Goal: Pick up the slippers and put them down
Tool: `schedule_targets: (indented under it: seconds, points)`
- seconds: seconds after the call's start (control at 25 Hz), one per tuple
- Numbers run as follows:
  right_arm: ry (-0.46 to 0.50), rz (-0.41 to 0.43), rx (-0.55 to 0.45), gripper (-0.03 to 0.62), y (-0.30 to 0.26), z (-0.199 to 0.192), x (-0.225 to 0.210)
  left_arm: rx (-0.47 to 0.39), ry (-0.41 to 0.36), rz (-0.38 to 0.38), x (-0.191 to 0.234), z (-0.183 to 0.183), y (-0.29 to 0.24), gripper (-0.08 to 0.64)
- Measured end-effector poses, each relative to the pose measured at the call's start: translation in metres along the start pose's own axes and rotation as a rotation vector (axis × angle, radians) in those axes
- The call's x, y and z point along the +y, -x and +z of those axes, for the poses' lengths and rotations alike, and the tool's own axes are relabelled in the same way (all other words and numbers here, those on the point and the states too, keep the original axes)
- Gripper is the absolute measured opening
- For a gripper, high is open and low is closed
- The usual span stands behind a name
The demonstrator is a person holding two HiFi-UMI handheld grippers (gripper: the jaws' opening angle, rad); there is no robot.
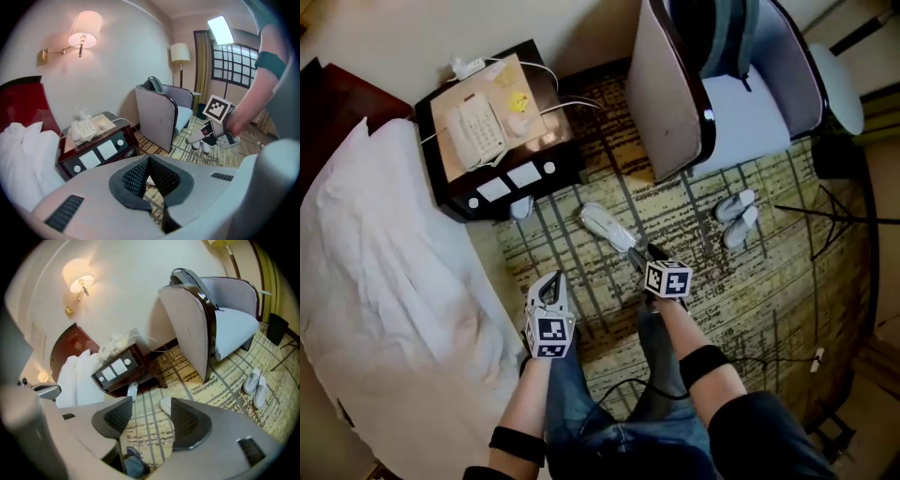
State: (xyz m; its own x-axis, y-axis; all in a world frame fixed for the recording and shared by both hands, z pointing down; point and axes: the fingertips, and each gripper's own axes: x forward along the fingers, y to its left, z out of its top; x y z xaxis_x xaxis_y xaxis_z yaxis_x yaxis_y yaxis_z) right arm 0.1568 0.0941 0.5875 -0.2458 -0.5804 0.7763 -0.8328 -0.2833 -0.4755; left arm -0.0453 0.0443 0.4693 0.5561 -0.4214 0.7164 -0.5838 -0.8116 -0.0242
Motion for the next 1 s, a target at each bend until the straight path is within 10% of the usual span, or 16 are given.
schedule_targets:
  seconds: [0.28, 1.0]
  points:
    - [0.177, 0.059, -0.095, 0.005, 0.134, 0.087, 0.092, -0.050, 0.064, 0.056, 0.019, 0.079, 0.123, 0.000]
    - [0.628, 0.238, -0.202, 0.000, 0.265, 0.152, 0.260, -0.169, 0.229, 0.207, 0.065, 0.126, 0.265, 0.000]
